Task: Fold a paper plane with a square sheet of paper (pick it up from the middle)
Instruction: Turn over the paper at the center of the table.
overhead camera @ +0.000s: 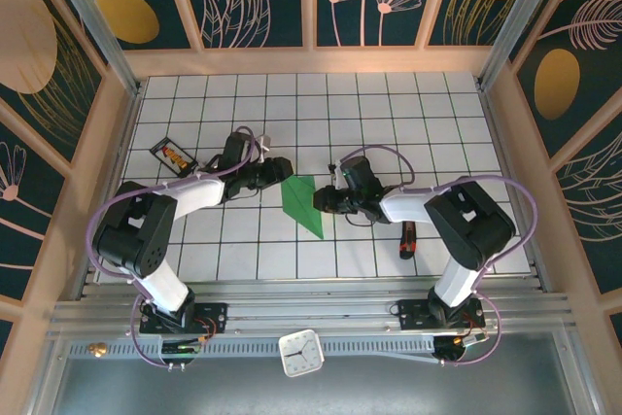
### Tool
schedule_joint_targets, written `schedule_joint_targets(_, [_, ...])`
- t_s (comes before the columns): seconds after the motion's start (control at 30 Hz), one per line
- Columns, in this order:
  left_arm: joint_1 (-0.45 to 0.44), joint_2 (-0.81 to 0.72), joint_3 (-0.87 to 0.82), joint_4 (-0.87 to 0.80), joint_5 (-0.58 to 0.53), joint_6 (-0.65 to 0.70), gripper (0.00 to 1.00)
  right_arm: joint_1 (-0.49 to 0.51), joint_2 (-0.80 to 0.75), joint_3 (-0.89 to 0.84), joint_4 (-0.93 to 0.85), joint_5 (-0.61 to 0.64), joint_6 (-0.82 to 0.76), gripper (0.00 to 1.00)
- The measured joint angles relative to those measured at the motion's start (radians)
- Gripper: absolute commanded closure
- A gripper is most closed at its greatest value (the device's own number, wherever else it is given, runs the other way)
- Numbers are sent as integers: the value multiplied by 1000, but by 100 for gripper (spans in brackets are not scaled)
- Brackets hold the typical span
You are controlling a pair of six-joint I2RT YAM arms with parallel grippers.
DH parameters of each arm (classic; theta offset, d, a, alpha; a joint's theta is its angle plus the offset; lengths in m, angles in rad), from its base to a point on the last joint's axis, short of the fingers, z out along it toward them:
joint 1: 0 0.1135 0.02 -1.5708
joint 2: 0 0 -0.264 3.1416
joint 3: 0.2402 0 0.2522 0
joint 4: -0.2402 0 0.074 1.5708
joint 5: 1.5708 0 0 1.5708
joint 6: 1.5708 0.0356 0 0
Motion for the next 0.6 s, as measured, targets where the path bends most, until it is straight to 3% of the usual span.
schedule_joint_targets(0.6, [0, -1, -21, 0, 0, 0, 55, -3, 43, 44, -1, 34, -27, 76])
